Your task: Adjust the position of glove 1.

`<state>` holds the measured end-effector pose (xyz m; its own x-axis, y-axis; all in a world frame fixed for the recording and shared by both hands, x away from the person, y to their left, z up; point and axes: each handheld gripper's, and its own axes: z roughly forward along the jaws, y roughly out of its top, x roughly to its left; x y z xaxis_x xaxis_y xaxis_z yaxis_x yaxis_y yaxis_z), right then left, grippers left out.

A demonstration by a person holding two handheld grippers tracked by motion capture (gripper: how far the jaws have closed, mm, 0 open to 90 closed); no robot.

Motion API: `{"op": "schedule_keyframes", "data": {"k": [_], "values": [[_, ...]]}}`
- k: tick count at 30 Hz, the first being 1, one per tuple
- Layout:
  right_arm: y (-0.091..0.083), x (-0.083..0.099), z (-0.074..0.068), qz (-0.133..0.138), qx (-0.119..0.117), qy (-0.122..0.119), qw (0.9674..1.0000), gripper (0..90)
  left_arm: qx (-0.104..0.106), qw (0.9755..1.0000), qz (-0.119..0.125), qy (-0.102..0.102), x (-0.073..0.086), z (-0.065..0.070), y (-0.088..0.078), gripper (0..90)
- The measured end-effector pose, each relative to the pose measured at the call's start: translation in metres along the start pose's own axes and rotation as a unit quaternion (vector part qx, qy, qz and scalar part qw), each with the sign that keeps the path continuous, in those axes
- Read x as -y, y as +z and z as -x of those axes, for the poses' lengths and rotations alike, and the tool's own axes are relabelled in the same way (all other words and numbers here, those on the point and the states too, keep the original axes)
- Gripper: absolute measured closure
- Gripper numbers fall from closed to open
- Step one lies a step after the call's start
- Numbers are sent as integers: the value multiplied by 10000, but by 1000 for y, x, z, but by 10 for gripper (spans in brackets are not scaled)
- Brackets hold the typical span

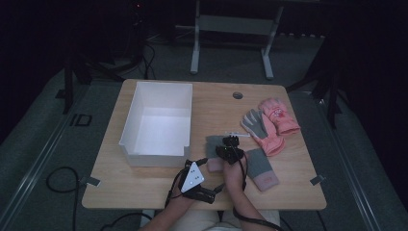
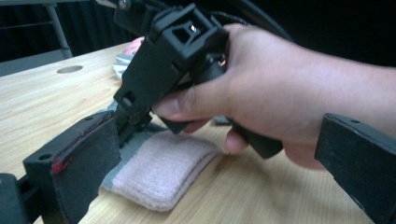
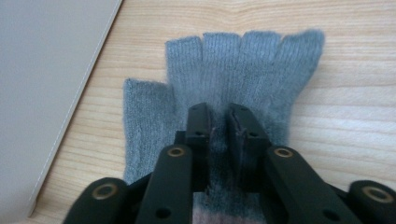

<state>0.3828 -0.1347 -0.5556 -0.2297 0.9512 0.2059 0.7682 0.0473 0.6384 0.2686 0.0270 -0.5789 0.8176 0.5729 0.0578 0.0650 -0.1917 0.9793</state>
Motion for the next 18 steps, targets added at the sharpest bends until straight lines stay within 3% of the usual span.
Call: {"op": "schedule_keyframes", "data": {"k": [7,12,14,18], "values": [[-13,-7,4,35,-98,-360,9993,656,18,10000,-37,42,0,1,1,0],[-28,-18,14,151,-197,-617,9978,637,50,10000,-79,22,0,1,3,0],[-35,-23,18,234,-124,-899,9956,637,49,9999,-85,43,0,1,3,0],[-51,-30,34,365,-265,-1039,9936,636,55,9999,-101,51,1,1,4,0]]}}
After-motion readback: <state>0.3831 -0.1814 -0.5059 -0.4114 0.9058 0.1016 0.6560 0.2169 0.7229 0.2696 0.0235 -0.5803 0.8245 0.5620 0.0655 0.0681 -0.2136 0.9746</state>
